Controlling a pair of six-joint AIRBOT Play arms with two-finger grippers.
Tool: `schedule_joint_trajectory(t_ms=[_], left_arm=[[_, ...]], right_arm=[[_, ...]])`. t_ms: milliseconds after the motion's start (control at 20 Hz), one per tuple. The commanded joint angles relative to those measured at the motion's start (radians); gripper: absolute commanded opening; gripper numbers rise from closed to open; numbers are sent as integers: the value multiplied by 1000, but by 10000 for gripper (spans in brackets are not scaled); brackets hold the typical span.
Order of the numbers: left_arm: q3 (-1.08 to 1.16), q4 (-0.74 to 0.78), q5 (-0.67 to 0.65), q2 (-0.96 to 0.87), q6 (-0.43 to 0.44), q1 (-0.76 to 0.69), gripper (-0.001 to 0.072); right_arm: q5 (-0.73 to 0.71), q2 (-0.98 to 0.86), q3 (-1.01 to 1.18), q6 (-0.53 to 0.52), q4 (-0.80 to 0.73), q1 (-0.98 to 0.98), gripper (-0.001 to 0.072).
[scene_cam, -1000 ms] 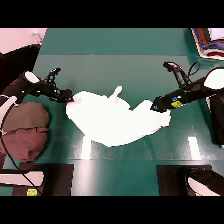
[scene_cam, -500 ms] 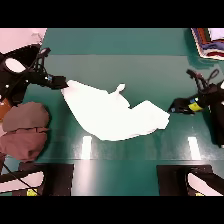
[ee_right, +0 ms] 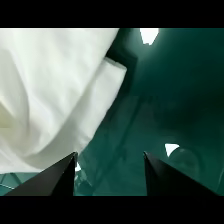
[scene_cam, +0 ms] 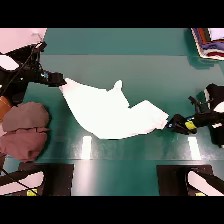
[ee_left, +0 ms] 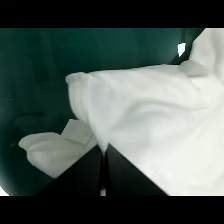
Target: Fold the shirts.
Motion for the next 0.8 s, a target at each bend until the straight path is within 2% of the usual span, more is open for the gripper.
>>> schedule_joint_trajectory(t_ms=[0, 200, 300, 400, 450, 600, 750], left_arm=[[1, -2, -2, 2, -3, 0, 27], [1, -2, -5, 2, -3, 0, 27], [2, -2, -13, 2, -2, 0, 27], [2, 0, -31, 2, -2, 0, 27], [2, 1, -40, 3, -2, 0, 26], [6, 9, -35, 59, -4, 0, 26], [79, 26, -26, 181, -32, 0, 26]], right_arm=[[-122, -1, -55, -6, 84, 27, 441], [-149, -44, -51, -6, 129, 76, 423], [-151, -87, -50, -32, 170, 106, 284], [-161, -93, -49, -40, 169, 128, 68], [-166, -77, -49, -40, 164, 131, 17], [-116, 48, -26, -39, 150, 83, 14], [-19, 193, 117, -39, 150, -31, 13]])
